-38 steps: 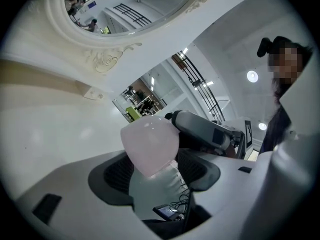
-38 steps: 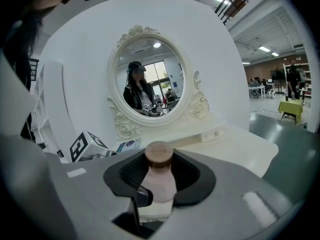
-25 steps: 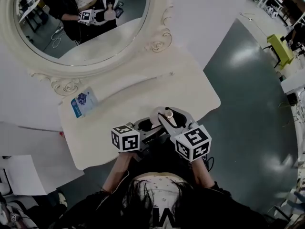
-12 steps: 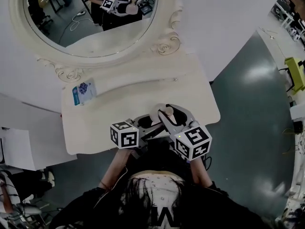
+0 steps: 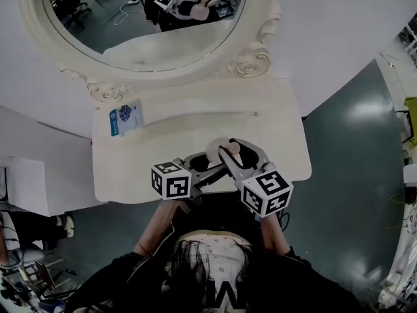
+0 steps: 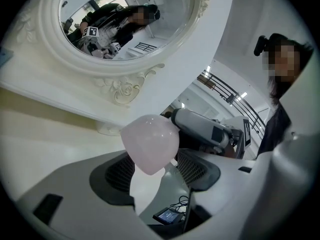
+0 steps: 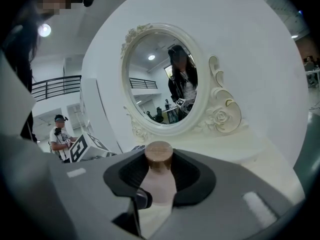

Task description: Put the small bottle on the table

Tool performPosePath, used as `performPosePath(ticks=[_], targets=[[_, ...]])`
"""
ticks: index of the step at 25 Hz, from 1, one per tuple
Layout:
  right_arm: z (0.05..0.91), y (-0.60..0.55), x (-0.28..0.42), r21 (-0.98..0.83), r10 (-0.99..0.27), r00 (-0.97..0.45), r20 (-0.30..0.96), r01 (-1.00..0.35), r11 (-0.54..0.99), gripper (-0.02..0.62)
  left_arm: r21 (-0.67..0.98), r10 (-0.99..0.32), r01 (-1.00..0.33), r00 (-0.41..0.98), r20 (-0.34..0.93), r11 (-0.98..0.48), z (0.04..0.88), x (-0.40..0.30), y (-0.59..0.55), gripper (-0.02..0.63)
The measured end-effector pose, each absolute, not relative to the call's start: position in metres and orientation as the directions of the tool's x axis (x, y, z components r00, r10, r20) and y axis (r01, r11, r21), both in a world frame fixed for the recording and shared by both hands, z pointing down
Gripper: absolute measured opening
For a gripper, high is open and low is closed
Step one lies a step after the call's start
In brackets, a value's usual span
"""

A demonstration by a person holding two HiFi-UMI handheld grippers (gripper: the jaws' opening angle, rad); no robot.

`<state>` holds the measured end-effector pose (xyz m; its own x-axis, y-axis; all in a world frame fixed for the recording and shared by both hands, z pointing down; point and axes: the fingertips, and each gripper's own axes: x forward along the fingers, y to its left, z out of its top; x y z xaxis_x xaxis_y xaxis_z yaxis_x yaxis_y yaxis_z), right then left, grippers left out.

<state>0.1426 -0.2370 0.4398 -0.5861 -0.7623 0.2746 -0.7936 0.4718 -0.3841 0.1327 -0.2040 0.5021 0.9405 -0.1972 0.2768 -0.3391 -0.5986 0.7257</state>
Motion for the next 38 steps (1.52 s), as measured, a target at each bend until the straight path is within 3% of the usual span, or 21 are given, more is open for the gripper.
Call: performPosePath(ticks=[11, 23, 38], targets=[[0.451, -0.293, 0.14, -0.434, -0.763, -0.57, 0.305, -0.796, 0.421, 0.146, 0.732, -0.207, -0.335, 0.942, 0.264, -0.593, 0.51, 0.128, -0.257, 0.257], [0.471, -0.346, 0.158, -0.417, -0.773, -0.519, 0.365, -0.834, 0.363, 0.146, 0.639, -0.212, -0.414, 0.904, 0.371, -0.649, 0.542, 0.119, -0.284, 0.256], [0.501, -0.425, 0.191, -0.242, -0.788, -0.403, 0.466, -0.915, 0.324, 0.146, 0.622, -0.314, -0.526, 0.849, 0.425, -0.58, 0.56, 0.074, -0.301, 0.256]])
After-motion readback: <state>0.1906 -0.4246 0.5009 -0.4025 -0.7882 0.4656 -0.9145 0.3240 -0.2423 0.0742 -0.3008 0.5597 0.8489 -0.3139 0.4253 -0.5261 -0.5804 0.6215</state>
